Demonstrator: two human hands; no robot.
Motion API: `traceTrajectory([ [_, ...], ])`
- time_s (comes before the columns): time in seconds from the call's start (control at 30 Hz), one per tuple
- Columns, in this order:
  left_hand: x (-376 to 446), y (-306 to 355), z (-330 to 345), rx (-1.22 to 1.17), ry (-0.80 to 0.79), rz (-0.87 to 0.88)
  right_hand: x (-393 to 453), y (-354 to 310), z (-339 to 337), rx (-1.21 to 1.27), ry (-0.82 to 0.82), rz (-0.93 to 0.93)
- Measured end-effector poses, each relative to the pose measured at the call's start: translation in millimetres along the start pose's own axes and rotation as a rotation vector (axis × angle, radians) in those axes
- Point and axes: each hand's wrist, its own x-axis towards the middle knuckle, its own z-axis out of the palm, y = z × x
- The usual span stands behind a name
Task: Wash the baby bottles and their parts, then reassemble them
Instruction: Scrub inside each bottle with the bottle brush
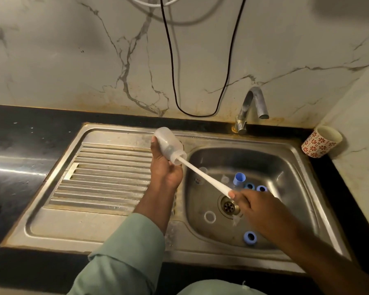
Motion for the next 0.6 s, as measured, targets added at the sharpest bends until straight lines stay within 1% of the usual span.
traceTrajectory([
  [0.07,1,8,-3,-0.026,0.029,0.004,-8,2,-4,0.061,-0.021,-0.016],
  [0.17,0,8,-11,0.009,0.032,0.036,-6,-2,-16,0.066,-0.049,-0.064],
  [0.27,-1,4,-16,0.022,0.033,0.058,7,-17,-12,0.007,-0.011,-0.089],
  [0.4,0,31,-20,0.008,0.083,0.115,3,-25,-8,-0.020,-0.051,-0.083],
  [0.47,-3,32,-24,0.062,0.097,0.146,3,-30,-13,-0.057,-0.051,-0.080],
  [0.53,-5,24,-27,0.139,0.072,0.174,13,-39,-13,-0.153,-0.029,-0.081],
  [0.6,-4,26,-30,0.148,0.063,0.190,20,-46,-10,-0.214,-0.024,-0.069],
])
